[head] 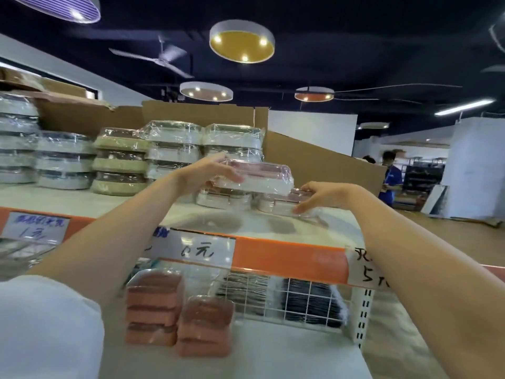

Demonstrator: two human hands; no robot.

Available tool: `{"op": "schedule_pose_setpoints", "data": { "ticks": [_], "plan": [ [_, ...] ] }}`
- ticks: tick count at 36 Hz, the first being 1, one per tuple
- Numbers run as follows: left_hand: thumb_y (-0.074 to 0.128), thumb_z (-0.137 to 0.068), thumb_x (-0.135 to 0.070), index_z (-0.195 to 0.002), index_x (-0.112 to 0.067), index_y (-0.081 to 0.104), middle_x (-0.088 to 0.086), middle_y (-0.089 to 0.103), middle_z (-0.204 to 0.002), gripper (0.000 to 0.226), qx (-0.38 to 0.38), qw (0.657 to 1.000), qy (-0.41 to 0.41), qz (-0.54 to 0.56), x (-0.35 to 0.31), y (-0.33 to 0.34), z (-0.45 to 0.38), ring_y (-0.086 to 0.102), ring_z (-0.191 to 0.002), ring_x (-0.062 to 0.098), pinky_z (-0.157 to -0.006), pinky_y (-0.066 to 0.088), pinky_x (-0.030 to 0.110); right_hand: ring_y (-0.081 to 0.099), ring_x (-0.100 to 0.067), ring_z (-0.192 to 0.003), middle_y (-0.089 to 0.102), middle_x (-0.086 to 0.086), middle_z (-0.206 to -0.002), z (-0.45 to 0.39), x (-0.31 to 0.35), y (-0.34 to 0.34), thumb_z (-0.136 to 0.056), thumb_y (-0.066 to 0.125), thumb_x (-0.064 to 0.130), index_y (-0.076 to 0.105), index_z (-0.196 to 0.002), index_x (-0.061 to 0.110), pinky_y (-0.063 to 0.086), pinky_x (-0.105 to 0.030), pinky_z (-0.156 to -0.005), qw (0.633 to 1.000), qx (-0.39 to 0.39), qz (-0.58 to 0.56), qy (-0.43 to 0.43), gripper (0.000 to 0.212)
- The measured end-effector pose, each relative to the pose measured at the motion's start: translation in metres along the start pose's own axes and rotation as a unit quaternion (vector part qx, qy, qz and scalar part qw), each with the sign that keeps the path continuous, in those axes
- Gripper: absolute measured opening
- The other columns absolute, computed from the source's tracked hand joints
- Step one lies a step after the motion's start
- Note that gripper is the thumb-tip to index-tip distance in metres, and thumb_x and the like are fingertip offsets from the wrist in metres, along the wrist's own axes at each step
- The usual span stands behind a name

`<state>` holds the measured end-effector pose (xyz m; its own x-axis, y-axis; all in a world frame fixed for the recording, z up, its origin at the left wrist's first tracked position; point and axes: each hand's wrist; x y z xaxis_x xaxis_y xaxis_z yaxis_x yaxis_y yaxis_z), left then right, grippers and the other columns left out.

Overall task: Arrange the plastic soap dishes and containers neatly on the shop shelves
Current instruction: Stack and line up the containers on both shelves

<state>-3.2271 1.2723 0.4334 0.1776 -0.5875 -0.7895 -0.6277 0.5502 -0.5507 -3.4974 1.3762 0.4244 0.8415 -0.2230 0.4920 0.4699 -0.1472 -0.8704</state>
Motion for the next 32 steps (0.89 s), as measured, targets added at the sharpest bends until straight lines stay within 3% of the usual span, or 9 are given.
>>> {"op": "schedule_pose_setpoints", "data": {
  "ticks": [4, 8, 14, 15, 17, 20, 25, 29, 32],
  "plan": [
    [0.074, -0.053, -0.044, -0.126, -0.016, 0.046, 0.001, 0.053, -0.119, 0.083, -0.005, 1.0, 0.016, 0.003, -0.015, 0.01, 0.004, 0.053, -0.098, 0.009, -0.068, 0.039, 0.02, 0.024, -0.02, -0.143, 0.021, 0.003, -0.158, 0.014, 0.006, -0.003, -0.058, 0.083, 0.054, 0.02, -0.153, 0.02, 0.02, -0.043, -0.119, 0.998, 0.02, -0.049, -0.042, 0.118],
    [0.076, -0.052, -0.049, -0.122, -0.017, 0.047, -0.003, 0.056, -0.111, 0.082, -0.024, 0.999, 0.018, -0.019, -0.026, 0.019, 0.003, 0.055, -0.097, 0.011, -0.074, 0.045, 0.025, 0.05, -0.022, -0.122, 0.047, -0.006, -0.142, 0.034, 0.016, -0.014, -0.08, 0.07, 0.005, 0.04, -0.141, 0.014, 0.041, -0.031, -0.101, 0.972, 0.051, -0.193, -0.124, 0.068],
    [0.076, -0.064, -0.038, -0.12, -0.015, 0.044, 0.002, 0.054, -0.125, 0.068, -0.018, 0.999, 0.031, -0.025, -0.044, 0.026, -0.005, 0.054, -0.111, 0.012, -0.088, 0.048, 0.032, 0.065, -0.002, -0.069, 0.068, 0.013, -0.075, 0.051, 0.02, -0.021, -0.092, 0.05, -0.003, 0.049, -0.107, 0.013, 0.049, -0.022, -0.075, 0.931, 0.11, -0.293, -0.186, 0.022],
    [0.076, -0.066, -0.037, -0.12, -0.014, 0.045, 0.003, 0.054, -0.125, 0.066, -0.017, 0.999, 0.029, -0.035, -0.046, 0.026, -0.007, 0.054, -0.111, 0.014, -0.089, 0.048, 0.03, 0.066, -0.001, -0.073, 0.067, 0.013, -0.08, 0.052, 0.021, -0.021, -0.087, 0.064, 0.01, 0.047, -0.105, 0.009, 0.05, -0.02, -0.073, 0.927, 0.115, -0.303, -0.188, 0.024],
    [0.073, -0.078, -0.033, -0.117, -0.014, 0.048, 0.004, 0.056, -0.115, 0.051, -0.022, 0.997, 0.03, -0.06, -0.049, 0.028, -0.011, 0.055, -0.099, 0.012, -0.078, 0.049, 0.02, 0.065, -0.004, -0.097, 0.066, 0.011, -0.104, 0.049, 0.02, -0.022, -0.058, 0.089, 0.043, 0.047, -0.112, 0.01, 0.047, -0.023, -0.087, 0.931, 0.105, -0.296, -0.186, 0.076],
    [0.071, -0.082, -0.032, -0.096, -0.018, 0.046, -0.001, 0.049, -0.089, 0.032, -0.034, 0.995, 0.029, -0.091, -0.05, 0.032, -0.015, 0.045, -0.073, 0.006, -0.055, 0.042, 0.008, 0.053, -0.011, -0.122, 0.056, 0.003, -0.132, 0.042, 0.019, -0.021, -0.043, 0.091, 0.055, 0.042, -0.128, 0.022, 0.038, -0.027, -0.105, 0.943, 0.081, -0.277, -0.169, 0.104],
    [0.072, -0.066, -0.063, -0.128, -0.003, 0.046, 0.009, 0.055, -0.104, 0.09, -0.005, 0.982, 0.024, -0.19, -0.045, 0.032, -0.016, 0.055, -0.084, 0.013, -0.07, 0.047, 0.019, 0.054, -0.026, -0.122, 0.06, -0.007, -0.128, 0.039, 0.019, -0.019, -0.059, 0.088, 0.038, 0.049, -0.13, 0.016, 0.045, -0.035, -0.101, 0.951, 0.016, -0.266, -0.157, 0.084],
    [0.065, -0.063, -0.062, -0.134, -0.009, 0.043, 0.001, 0.053, -0.114, 0.091, -0.017, 0.973, 0.018, -0.23, -0.04, 0.023, -0.013, 0.052, -0.096, 0.012, -0.086, 0.044, 0.024, 0.053, -0.017, -0.114, 0.06, 0.001, -0.119, 0.036, 0.01, -0.022, -0.043, 0.09, 0.052, 0.053, -0.121, 0.015, 0.035, -0.037, -0.109, 0.955, -0.043, -0.261, -0.136, 0.095],
    [0.071, -0.077, -0.047, -0.119, -0.015, 0.053, -0.005, 0.056, -0.103, 0.056, -0.017, 0.967, 0.013, -0.253, -0.033, 0.014, -0.009, 0.054, -0.096, 0.013, -0.079, 0.045, 0.024, 0.053, -0.018, -0.117, 0.063, 0.002, -0.12, 0.028, 0.003, -0.025, -0.04, 0.09, 0.058, 0.057, -0.12, 0.016, 0.03, -0.043, -0.113, 0.956, -0.066, -0.264, -0.112, 0.097]
  ]
}}
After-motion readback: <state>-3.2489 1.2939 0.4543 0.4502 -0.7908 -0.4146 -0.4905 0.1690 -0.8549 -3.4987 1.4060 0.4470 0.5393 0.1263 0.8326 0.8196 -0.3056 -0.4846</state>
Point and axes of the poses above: each hand's wrist, its own z-axis away from the middle knuckle, its own y-axis out of the palm, x = y × z
